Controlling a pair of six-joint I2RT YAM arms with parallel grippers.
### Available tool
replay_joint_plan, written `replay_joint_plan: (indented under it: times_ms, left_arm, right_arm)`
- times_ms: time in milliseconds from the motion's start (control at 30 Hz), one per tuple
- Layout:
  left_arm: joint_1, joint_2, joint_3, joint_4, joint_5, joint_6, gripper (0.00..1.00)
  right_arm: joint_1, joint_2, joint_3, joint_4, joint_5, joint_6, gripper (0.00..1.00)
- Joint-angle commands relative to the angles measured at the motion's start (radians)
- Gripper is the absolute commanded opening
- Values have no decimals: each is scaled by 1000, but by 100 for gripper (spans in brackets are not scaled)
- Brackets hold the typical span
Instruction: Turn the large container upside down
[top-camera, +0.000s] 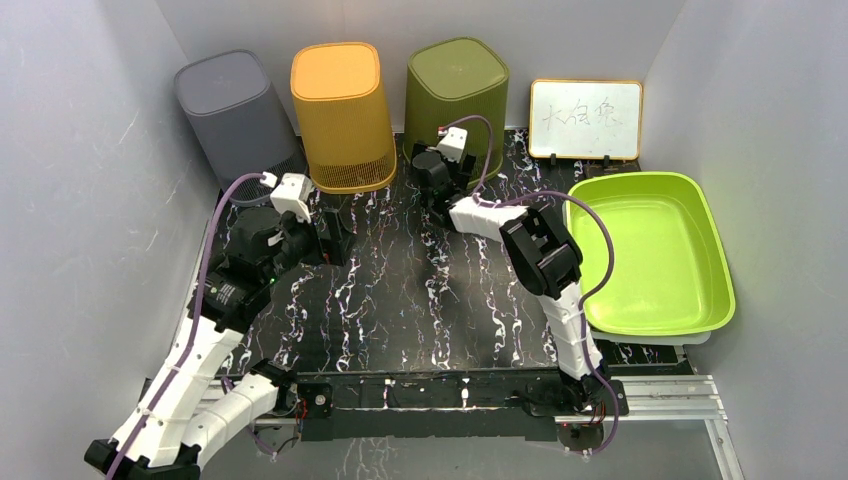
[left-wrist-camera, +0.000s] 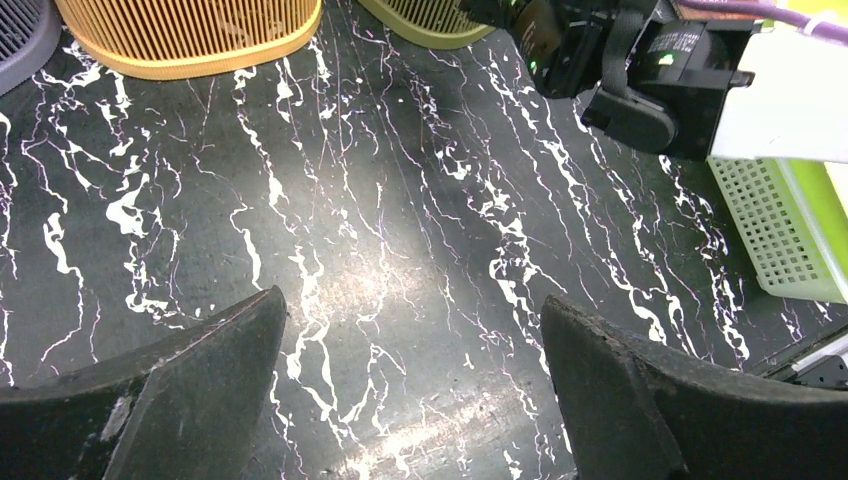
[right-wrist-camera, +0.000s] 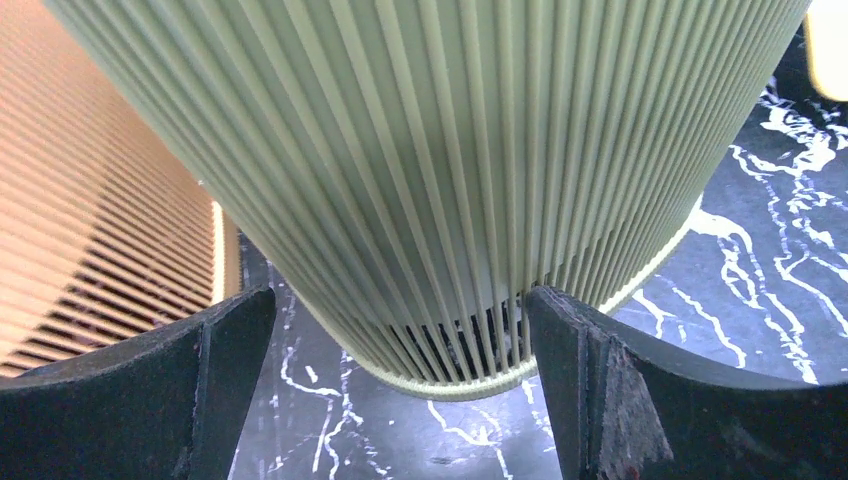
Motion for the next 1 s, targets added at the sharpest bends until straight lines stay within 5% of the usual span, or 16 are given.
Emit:
replay_joint_plan:
  times_ms: [0, 267, 500, 733, 967]
  left_arm:
    - [-4, 8, -15, 21, 15, -3, 98]
    - [-4, 21, -33, 6, 8, -14, 98]
    - [-4, 16, -51, -43, -25, -23, 98]
    - [-4, 12, -85, -36, -12, -51, 98]
    - [-4, 26, -102, 12, 52, -68, 98]
  right_arm:
    - [-19, 1, 67, -63, -10, -53, 98]
    - [-19, -163, -75, -190, -47, -29, 98]
    - [24, -524, -347, -276, -52, -27, 98]
    - [20, -811, -424, -654, 87, -31, 98]
    - [-144, -979, -467, -865, 92, -26, 96]
